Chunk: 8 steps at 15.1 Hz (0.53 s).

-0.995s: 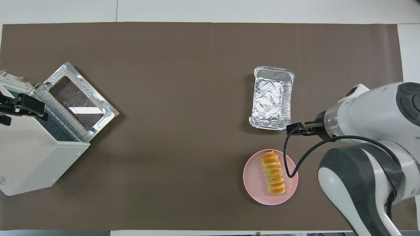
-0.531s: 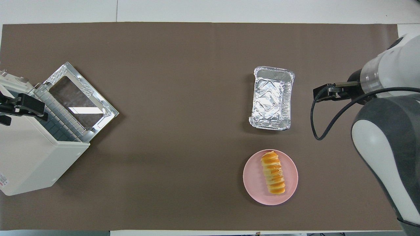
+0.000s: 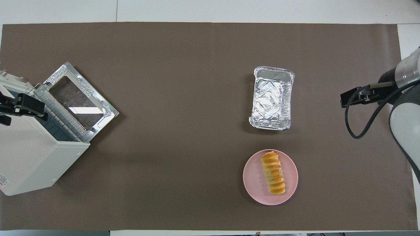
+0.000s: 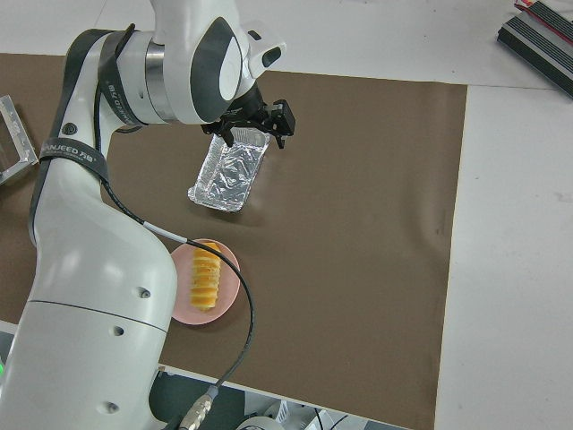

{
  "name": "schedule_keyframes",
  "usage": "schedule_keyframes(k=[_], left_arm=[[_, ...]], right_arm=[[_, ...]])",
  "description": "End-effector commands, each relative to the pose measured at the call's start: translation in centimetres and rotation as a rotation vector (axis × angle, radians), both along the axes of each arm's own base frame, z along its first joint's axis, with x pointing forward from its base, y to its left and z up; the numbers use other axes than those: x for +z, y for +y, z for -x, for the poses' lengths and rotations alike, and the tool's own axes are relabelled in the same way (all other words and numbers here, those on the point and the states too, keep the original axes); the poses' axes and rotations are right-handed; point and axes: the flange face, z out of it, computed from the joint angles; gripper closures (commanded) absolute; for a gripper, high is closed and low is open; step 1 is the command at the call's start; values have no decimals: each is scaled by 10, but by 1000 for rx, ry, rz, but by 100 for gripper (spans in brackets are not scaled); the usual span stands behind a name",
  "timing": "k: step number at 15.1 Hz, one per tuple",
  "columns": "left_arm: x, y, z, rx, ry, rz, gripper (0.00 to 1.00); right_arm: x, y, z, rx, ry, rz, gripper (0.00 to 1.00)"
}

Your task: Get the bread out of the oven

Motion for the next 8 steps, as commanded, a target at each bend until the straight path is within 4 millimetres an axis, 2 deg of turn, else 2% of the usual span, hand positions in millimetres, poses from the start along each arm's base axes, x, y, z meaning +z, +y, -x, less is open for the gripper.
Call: schedule_keyframes(k=[1, 8], left_arm=[[3, 4, 6, 2, -19, -14, 0], [3, 4, 6, 3, -19, -14, 0]], right_arm=[[-3, -2, 14, 1, 24, 12, 0], [-1, -2, 14, -60, 25, 16, 0]])
